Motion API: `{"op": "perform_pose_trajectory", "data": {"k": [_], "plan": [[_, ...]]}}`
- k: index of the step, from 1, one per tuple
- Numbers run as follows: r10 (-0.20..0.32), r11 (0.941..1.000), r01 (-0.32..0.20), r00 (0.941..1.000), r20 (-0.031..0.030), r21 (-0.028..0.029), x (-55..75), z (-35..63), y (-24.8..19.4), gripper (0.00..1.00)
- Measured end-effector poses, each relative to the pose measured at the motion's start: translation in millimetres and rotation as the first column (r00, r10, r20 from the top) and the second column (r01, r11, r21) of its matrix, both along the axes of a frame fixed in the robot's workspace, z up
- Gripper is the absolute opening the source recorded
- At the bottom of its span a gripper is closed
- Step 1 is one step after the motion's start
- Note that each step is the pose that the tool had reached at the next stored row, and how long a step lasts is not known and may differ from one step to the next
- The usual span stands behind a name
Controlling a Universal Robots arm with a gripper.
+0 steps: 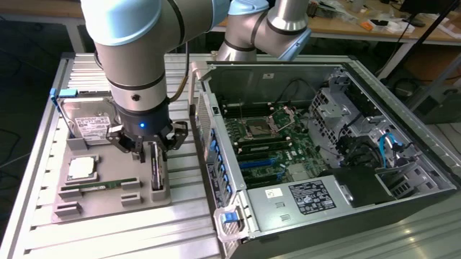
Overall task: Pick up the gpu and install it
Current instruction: 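Pick up the gpu and move the gpu toward the slot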
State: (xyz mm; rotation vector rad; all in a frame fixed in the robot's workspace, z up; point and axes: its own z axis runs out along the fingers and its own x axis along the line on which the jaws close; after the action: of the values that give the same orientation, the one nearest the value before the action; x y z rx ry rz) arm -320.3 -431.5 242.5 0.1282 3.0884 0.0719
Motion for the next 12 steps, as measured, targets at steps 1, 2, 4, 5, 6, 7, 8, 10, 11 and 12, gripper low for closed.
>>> {"op": "perform_pose_trajectory", "data": {"k": [1,2,4,5,6,7,8,10,11,12], "plan": [[0.000,1.0000,0.000,1.0000,-0.0001,-0.0001,0.0,0.0,0.0,0.46],[0.000,1.0000,0.000,1.0000,-0.0002,-0.0001,0.0,0.0,0.0,0.46],[0.000,1.0000,0.000,1.0000,-0.0002,-0.0001,0.0,-0.1,0.0,0.40],[0.000,1.0000,0.000,1.0000,-0.0001,0.0000,0.0,-0.2,0.0,0.33],[0.000,1.0000,0.000,1.0000,-0.0001,-0.0001,0.0,-0.2,0.0,0.33],[0.000,1.0000,0.000,1.0000,0.0000,0.0000,0.0,-0.3,0.0,0.33],[0.000,1.0000,0.000,1.0000,-0.0001,0.0000,0.0,-0.3,0.0,0.33],[0.000,1.0000,0.000,1.0000,-0.0002,-0.0001,0.0,-0.3,0.0,0.31],[0.000,1.0000,0.000,1.0000,-0.0001,-0.0001,0.0,-0.3,0.0,0.27],[0.000,1.0000,0.000,1.0000,-0.0001,-0.0001,0.0,-0.3,0.0,0.27]]}}
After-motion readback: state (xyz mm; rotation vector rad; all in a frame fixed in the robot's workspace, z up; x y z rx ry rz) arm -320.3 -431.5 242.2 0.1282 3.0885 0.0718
